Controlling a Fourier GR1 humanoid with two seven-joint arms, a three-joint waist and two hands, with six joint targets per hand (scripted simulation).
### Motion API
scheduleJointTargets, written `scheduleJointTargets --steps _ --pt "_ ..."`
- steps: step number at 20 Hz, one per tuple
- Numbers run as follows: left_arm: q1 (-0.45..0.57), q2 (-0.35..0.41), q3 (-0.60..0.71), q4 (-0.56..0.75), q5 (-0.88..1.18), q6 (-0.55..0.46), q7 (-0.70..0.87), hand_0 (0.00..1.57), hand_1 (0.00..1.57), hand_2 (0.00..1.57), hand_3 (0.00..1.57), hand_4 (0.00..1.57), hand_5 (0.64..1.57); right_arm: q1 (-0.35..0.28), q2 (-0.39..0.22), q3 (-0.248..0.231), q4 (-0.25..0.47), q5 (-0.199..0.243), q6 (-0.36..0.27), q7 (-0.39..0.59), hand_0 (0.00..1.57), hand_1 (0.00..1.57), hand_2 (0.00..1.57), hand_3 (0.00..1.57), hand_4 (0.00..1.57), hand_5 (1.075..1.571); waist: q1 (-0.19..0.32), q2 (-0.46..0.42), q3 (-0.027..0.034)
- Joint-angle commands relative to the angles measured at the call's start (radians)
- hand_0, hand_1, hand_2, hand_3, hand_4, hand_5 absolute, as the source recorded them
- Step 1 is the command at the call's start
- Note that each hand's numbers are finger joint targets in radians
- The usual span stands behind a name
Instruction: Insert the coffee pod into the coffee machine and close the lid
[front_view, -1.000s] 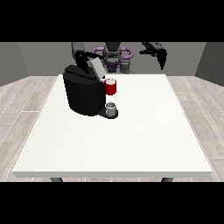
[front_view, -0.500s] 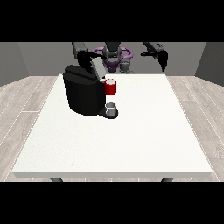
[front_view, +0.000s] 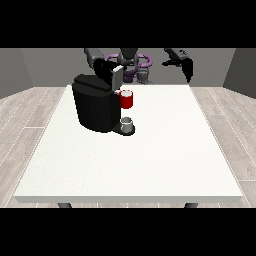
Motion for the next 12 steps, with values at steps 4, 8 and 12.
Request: scheduleJointTargets --steps 4,8,12 --pt "0.012 -0.004 -0.020 0.014 0.010 -0.013 -0.007 0.00 0.00 0.00 0.00 0.18 1.571 -0.043 0.034 0.059 0.020 0.073 -0.017 0.007 0.00 0.00 0.00 0.00 0.21 1.571 0.012 -0.005 0.0016" --pt "-0.004 0.006 -0.021 0.012 0.008 -0.009 -0.025 0.00 0.00 0.00 0.00 0.00 1.571 -0.078 0.051 0.054 0.040 0.097 -0.054 -0.018 0.00 0.00 0.00 0.00 0.12 1.571 0.017 0.017 0.0016" --pt "-0.017 -0.046 -0.071 -0.013 -0.033 0.037 -0.075 0.00 0.00 0.00 0.00 0.18 1.571 -0.128 0.019 0.038 0.060 0.090 -0.007 -0.006 0.00 0.00 0.00 0.00 0.12 1.571 0.010 0.019 0.0016"
